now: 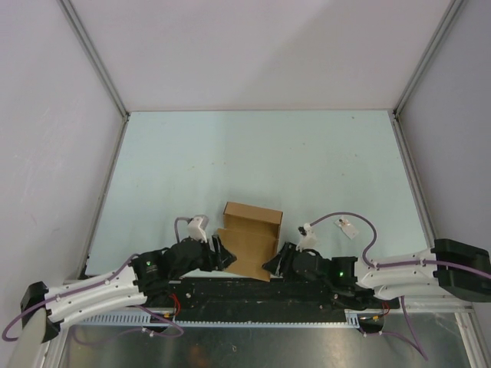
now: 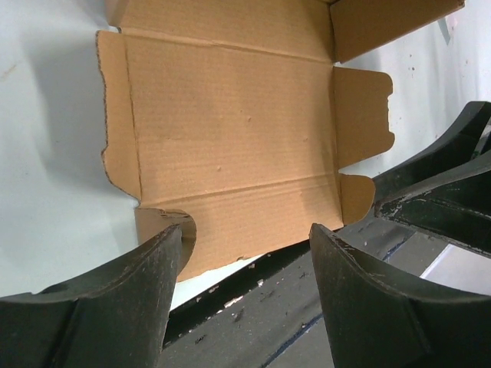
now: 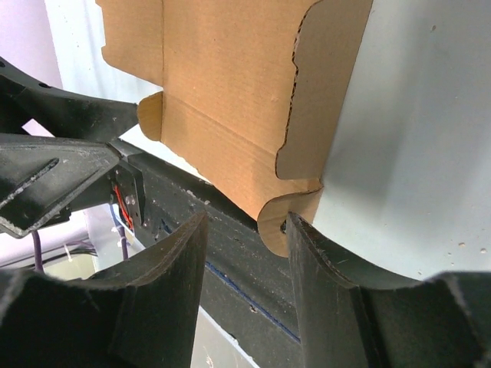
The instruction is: Fold the paper box
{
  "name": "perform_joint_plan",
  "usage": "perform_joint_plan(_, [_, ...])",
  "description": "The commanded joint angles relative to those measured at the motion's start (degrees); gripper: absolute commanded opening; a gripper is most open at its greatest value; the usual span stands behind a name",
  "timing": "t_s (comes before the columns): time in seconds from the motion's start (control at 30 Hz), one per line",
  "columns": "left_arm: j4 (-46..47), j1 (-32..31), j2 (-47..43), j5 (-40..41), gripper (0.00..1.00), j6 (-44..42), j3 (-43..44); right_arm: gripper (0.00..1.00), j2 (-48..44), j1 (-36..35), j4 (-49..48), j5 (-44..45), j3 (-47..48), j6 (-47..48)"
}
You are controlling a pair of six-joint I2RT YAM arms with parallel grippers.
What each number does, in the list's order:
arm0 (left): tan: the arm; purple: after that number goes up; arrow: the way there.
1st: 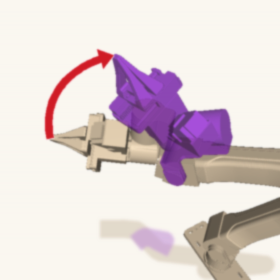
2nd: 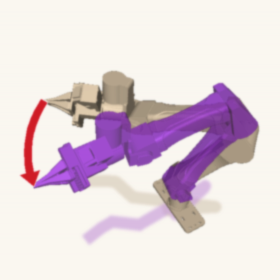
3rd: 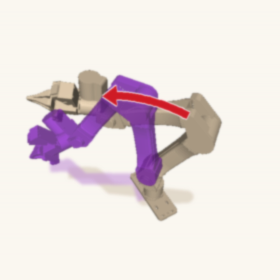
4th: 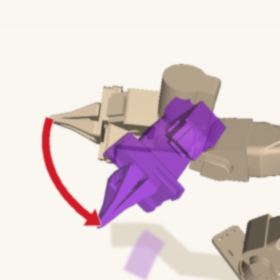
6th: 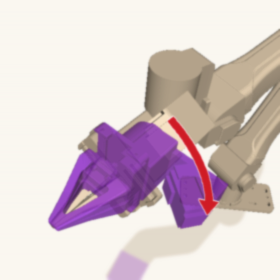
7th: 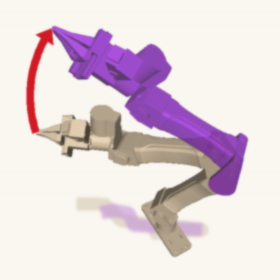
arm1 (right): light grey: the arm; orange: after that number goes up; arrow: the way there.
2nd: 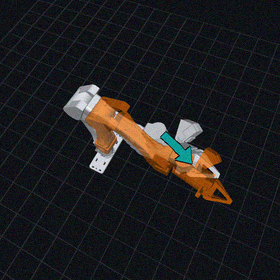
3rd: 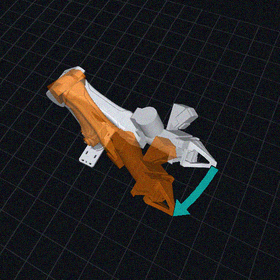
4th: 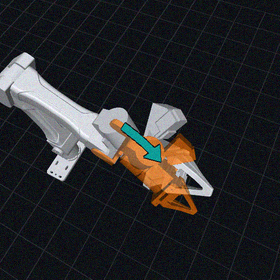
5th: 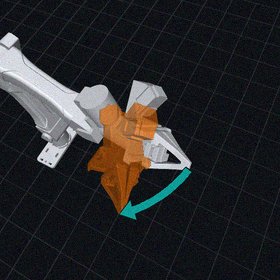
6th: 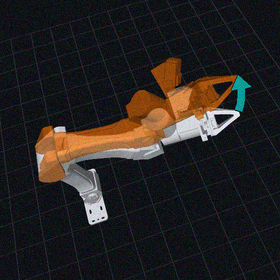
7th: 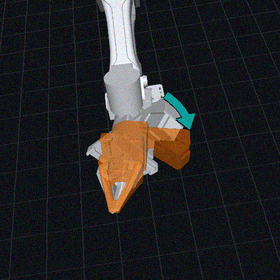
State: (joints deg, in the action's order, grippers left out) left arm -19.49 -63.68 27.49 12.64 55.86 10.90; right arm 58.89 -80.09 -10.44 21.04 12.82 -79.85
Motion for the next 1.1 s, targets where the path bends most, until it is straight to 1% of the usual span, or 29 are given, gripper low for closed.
perform_joint_plan(0.0, [4.8, -0.9, 2.0, -1.8, 0.73, -1.1, -1.0, 0.5, 1.6, 0.5, -4.3, -0.2, 1.2, 0.8])
perform_joint_plan(0.23, [6.0, -1.4, 2.0, -2.0, 0.72, -1.1, -1.8, 0.5, 4.1, 0.7, -6.7, -0.7, 1.3, 0.7])
perform_joint_plan(0.47, [6.4, -1.4, 2.3, -2.2, 0.72, -1.0, -2.5, 0.51, 8.6, 1.1, -9.2, -2.2, 1.8, 0.8])
perform_joint_plan(0.6, [6.4, -1.4, 2.0, -2.4, 0.72, -1.4, -2.4, 0.51, 8.5, 1.1, -9.0, -2.5, 2.3, 1.4])
perform_joint_plan(0.67, [6.4, -1.4, 1.4, -2.6, 0.72, -2.2, -1.8, 0.51, 6.4, 1.1, -7.1, -2.2, 2.9, 2.2])
perform_joint_plan(0.77, [6.4, -1.5, 0.6, -3.1, 0.72, -3.9, 0.4, 0.51, 2.7, 1.1, -0.3, -0.7, 4.8, 3.4])
perform_joint_plan(0.8, [6.1, -1.4, 0.5, -3.3, 0.72, -4.4, 1.1, 0.51, -0.3, 1.1, 3.9, -0.2, 5.3, 4.3])
perform_joint_plan(0.87, [6.0, -1.4, 0.7, -3.4, 0.72, -5.7, 3.3, 0.52, -3.7, 1.2, 8.0, 1.4, 6.3, 4.9])
perform_joint_plan(0.9, [5.9, -1.4, 0.8, -3.5, 0.72, -6.1, 4.0, 0.52, -6.9, 1.3, 12.8, 1.8, 6.6, 5.1])
perform_joint_plan(1.07, [4.7, -1.4, 2.2, -3.3, 0.73, -7.7, 8.3, 0.52, -16.1, 1.7, 24.6, 4.7, 7.5, 4.3])
